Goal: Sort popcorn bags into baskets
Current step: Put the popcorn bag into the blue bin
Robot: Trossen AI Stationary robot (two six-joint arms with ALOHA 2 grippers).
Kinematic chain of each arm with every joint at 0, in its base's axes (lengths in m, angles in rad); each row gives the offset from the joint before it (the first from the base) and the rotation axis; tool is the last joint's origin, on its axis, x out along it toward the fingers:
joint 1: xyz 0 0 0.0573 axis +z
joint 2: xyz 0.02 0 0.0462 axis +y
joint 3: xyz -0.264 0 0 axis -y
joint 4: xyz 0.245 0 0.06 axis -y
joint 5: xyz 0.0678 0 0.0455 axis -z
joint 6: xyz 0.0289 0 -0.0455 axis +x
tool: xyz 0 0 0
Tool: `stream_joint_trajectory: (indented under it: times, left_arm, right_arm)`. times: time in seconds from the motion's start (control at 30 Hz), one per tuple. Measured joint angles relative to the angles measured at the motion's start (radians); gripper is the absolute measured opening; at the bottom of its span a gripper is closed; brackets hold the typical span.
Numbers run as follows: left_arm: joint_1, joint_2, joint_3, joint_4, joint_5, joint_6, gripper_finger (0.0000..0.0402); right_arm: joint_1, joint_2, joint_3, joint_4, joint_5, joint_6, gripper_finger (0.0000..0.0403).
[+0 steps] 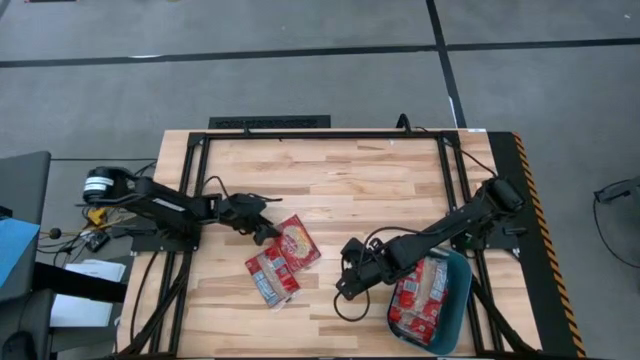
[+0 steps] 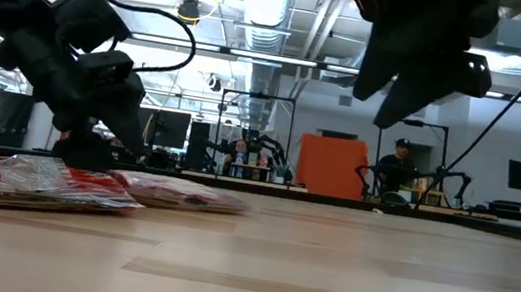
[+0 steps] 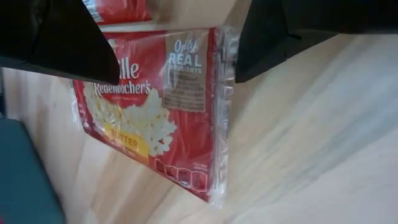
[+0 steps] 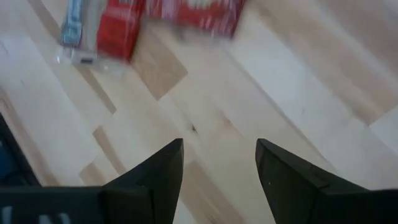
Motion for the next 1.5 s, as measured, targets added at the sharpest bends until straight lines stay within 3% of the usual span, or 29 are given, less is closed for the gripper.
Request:
stream_joint_trajectory:
  times: [0.2,0.6,0.83,1.13,1.5]
  left_arm:
    - [0.0,0.105,0.003,0.146,0.042,-0.029,0.0279]
    - [-0.002,0.117,0.071,0.036,0.073,0.045,0.0104]
    - [-0.002,0.107,0.073,0.043,0.09,0.057,0.0009]
    - [-0.004,0.03,0.173,-0.041,0.145,0.155,0.0]
    - [-0.047,0.002,0.361,-0.399,0.089,0.378,0.0]
  right_arm:
    - [-0.028,0.0,0.0,0.045,0.137,0.0,0.0213]
    - [-0.111,0.02,-0.001,0.109,0.142,-0.065,0.0199]
    - [-0.123,0.099,0.0,0.22,0.11,-0.11,0.0197]
    - [-0.172,0.105,0.005,0.264,0.053,-0.301,0.0231]
    - [-0.315,0.093,0.002,0.238,-0.093,-0.569,0.0255]
